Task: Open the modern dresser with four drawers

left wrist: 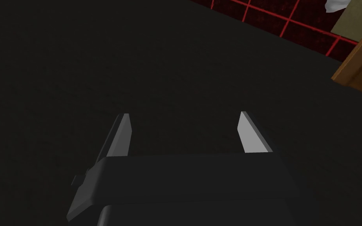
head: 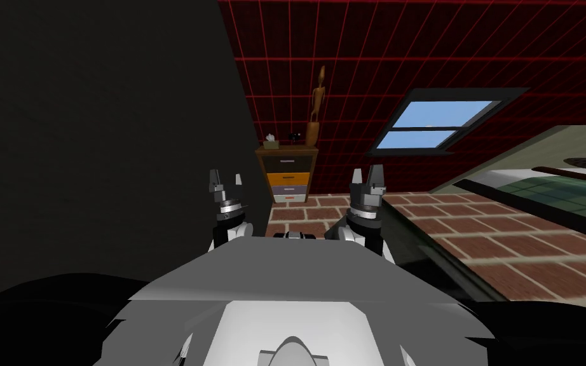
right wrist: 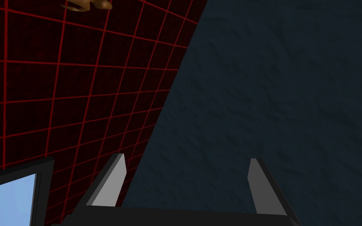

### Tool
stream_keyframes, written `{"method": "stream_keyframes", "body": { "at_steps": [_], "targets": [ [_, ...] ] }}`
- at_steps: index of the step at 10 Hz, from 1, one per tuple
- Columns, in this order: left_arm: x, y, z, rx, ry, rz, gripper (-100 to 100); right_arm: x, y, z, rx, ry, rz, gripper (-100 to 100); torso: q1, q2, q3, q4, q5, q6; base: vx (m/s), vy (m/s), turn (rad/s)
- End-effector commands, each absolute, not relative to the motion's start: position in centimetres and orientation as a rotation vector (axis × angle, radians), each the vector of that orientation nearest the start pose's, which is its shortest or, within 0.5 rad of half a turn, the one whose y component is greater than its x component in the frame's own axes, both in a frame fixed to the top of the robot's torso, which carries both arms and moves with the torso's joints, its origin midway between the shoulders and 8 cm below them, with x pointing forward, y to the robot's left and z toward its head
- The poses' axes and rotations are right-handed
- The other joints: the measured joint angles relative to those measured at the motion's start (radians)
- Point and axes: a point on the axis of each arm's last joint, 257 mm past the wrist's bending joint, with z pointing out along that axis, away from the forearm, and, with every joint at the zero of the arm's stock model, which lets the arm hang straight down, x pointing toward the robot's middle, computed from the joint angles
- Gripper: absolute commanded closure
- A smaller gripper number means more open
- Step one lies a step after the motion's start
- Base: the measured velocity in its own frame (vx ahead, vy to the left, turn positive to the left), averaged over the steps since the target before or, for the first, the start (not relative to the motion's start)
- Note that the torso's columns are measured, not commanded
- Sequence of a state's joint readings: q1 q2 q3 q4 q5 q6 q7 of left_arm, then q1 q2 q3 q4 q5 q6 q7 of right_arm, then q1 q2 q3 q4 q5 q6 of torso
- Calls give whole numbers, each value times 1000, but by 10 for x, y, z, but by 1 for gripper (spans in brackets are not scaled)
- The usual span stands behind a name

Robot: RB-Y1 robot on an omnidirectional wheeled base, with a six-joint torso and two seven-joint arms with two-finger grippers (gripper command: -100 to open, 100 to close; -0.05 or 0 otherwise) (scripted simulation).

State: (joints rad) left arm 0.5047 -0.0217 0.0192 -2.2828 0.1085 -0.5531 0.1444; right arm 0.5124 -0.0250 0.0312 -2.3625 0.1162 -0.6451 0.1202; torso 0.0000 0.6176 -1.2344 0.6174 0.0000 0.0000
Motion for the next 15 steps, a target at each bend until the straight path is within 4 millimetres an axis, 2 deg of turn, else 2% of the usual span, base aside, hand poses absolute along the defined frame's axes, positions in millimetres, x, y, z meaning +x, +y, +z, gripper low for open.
{"method": "stream_keyframes", "body": {
  "at_steps": [1,3,8,15],
  "targets": [
    [333,297,33,-726,481,-1493,-100,301,-241,78,356,568,1192,0,0,74,-148,74,0,0,23,-4,-2],
    [339,292,30,-713,540,-1492,-100,302,-241,78,356,568,1192,0,0,115,-237,116,0,0,49,-15,-3],
    [360,288,13,-736,666,-1471,-100,302,-241,78,356,568,1192,0,0,120,-242,121,0,0,88,-20,-4],
    [390,291,-16,-833,786,-1423,-100,302,-241,78,356,568,1192,0,1,121,-241,121,0,0,124,-28,-5]
  ]
}}
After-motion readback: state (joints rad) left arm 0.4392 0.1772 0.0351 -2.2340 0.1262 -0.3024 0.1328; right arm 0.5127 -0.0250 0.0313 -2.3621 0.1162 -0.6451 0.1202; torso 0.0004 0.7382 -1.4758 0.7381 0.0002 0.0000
